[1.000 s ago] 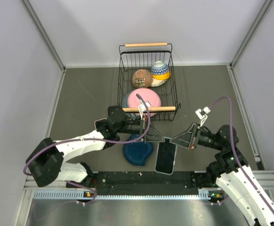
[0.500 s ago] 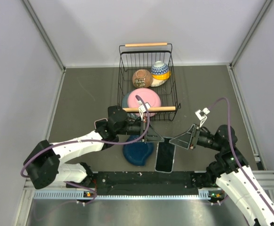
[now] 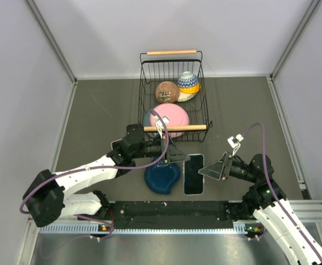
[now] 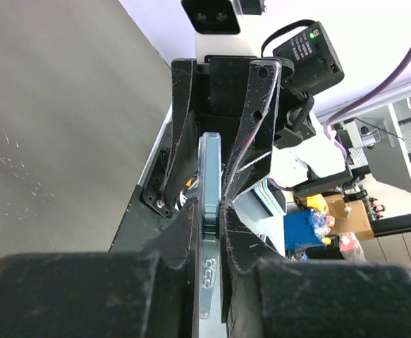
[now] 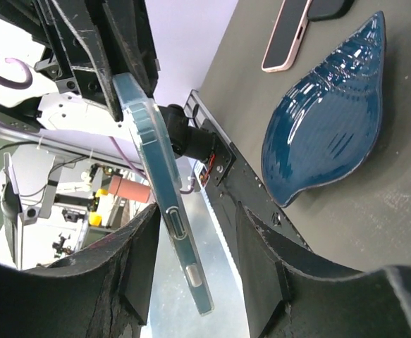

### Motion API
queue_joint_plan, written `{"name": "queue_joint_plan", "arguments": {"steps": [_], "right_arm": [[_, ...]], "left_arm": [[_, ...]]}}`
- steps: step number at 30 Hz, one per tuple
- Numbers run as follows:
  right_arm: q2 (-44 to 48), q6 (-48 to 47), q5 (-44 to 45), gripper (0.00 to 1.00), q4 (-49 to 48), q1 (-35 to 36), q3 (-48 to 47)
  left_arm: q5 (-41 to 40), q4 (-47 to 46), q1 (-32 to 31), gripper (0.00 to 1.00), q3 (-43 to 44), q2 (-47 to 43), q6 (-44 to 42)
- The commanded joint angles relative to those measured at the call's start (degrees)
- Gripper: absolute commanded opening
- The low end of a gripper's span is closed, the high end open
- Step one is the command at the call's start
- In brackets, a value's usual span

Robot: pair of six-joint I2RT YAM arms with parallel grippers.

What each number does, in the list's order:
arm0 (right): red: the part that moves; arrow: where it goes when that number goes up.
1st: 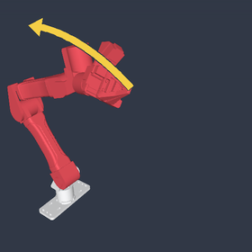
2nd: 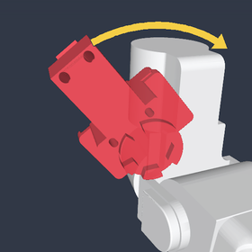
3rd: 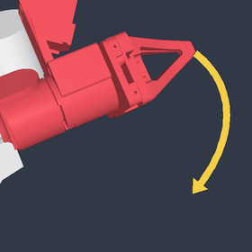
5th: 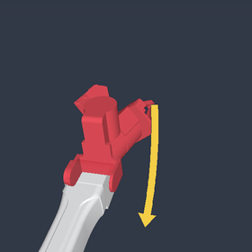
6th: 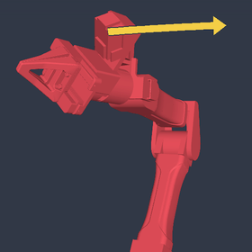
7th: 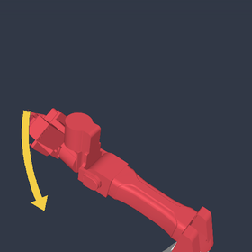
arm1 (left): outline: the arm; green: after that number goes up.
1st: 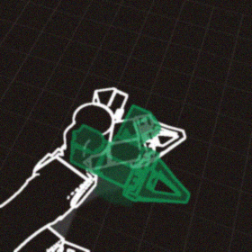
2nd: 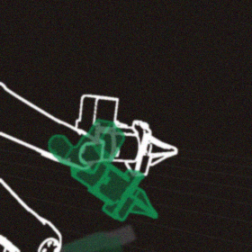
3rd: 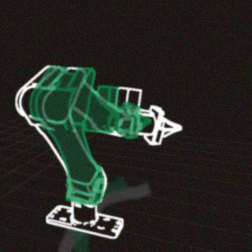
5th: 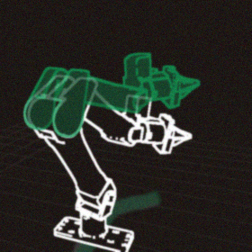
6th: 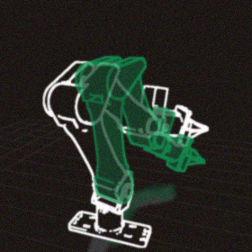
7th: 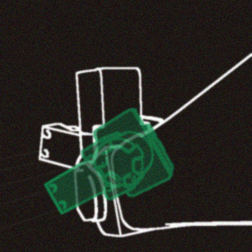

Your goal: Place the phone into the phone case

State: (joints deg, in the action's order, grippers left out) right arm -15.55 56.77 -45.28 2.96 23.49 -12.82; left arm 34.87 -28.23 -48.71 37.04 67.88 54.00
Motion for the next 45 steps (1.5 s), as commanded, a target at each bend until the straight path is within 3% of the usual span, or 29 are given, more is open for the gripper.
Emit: {"name": "queue_joint_plan", "arguments": {"steps": [1,3,6,7,10,11,12,16,33,39,43,45], "right_arm": [[0.4,2.2,-0.2,0.45,-8.0,0.8,1.0],[0.0,3.0,-0.2,0.37,-10.2,1.2,1.5],[-0.9,3.4,-0.2,0.15,-12.8,1.6,1.7],[-1.1,3.3,0.1,0.00,-13.0,1.6,1.4],[-0.8,5.6,3.3,0.00,-13.1,1.7,1.2],[-0.9,6.5,3.7,0.00,-13.9,1.7,1.2],[-0.6,7.3,4.8,0.00,-14.6,1.7,1.1],[0.4,7.9,7.7,0.00,-12.6,1.7,-1.2],[-1.1,9.9,10.0,0.00,-16.1,1.6,-2.3],[-0.8,11.3,9.3,0.00,-18.9,1.6,-0.8],[-0.4,11.6,9.0,0.00,-19.4,1.6,-0.2],[-0.1,11.8,8.8,0.00,-19.3,1.7,0.1]], "left_arm": [[-1.4,-6.8,0.2,0.00,0.4,-1.1,3.4],[-1.6,-7.1,0.2,0.00,0.2,-0.7,3.6],[-2.1,-8.2,0.3,0.00,-0.1,-0.3,4.3],[-2.4,-8.5,0.5,0.00,-0.2,0.0,4.5],[-0.2,-9.1,0.5,0.09,0.5,1.2,5.1],[0.3,-9.1,0.5,0.16,0.7,1.3,5.0],[0.5,-8.6,0.5,0.34,0.6,1.0,4.9],[-0.8,-3.5,0.5,0.47,-1.2,-2.0,1.6],[2.7,-0.2,-0.2,0.35,-1.6,-1.4,1.5],[4.1,-3.1,-0.7,0.25,-1.2,0.2,4.2],[5.2,-6.9,-1.3,0.26,-1.7,1.6,5.9],[5.4,-7.5,-1.6,0.17,-1.6,1.7,6.3]]}}
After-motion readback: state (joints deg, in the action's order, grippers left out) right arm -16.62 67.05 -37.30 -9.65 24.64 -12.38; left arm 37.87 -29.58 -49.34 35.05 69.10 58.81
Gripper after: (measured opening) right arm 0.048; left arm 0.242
